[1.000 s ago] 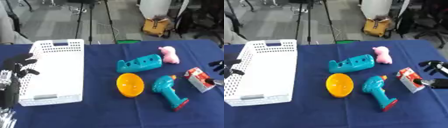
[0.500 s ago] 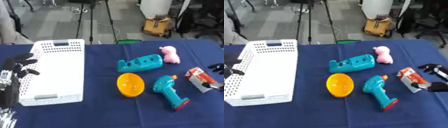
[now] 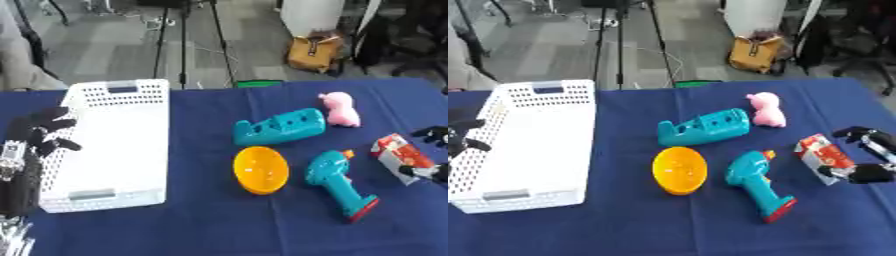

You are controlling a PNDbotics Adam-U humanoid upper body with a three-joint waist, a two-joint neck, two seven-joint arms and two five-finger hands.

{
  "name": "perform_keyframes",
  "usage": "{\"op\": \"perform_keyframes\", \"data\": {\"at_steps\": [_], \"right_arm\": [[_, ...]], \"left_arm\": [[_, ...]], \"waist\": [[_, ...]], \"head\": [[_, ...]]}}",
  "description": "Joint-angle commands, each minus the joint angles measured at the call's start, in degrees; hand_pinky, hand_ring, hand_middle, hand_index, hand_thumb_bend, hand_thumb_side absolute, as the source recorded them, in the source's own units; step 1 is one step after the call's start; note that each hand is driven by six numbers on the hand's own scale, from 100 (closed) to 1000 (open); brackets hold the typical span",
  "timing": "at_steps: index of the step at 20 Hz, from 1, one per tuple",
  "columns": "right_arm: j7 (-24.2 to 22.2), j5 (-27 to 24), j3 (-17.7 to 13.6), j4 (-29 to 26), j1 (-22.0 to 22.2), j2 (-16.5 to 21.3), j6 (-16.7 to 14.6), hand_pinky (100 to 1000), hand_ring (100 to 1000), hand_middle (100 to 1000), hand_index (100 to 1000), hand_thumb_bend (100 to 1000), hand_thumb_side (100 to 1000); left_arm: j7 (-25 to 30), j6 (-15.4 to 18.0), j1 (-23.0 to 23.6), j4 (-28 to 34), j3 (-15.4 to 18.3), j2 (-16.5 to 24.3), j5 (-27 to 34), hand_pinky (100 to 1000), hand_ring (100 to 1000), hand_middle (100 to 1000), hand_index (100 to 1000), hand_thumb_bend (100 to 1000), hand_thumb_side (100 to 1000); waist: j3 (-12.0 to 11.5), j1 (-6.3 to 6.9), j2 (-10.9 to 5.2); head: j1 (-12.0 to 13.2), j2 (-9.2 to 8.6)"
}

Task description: Pick up objects on the table and place them in the box.

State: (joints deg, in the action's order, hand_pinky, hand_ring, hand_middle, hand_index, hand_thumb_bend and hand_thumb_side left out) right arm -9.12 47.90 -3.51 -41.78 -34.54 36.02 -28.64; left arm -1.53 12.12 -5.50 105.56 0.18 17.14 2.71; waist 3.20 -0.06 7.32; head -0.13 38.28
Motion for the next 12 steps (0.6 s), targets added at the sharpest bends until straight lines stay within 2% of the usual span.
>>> {"op": "perform_keyframes", "data": {"at_steps": [1,12], "right_arm": [[1.67,3.12,-0.60,1.14,-1.73,1.05,-0.11,776,835,848,890,638,571],[6.72,11.50,-2.27,7.72,-3.07,0.16,0.20,717,790,842,887,626,561]], "left_arm": [[0.23,0.12,-0.23,0.85,-0.04,1.01,0.30,538,764,773,790,300,1000],[0.38,0.11,-0.18,0.91,-0.15,0.84,0.48,536,764,774,790,299,1000]], "waist": [[-0.06,-0.03,-0.91],[-0.29,0.35,-0.87]], "head": [[-0.13,0.19],[-0.03,0.20]]}}
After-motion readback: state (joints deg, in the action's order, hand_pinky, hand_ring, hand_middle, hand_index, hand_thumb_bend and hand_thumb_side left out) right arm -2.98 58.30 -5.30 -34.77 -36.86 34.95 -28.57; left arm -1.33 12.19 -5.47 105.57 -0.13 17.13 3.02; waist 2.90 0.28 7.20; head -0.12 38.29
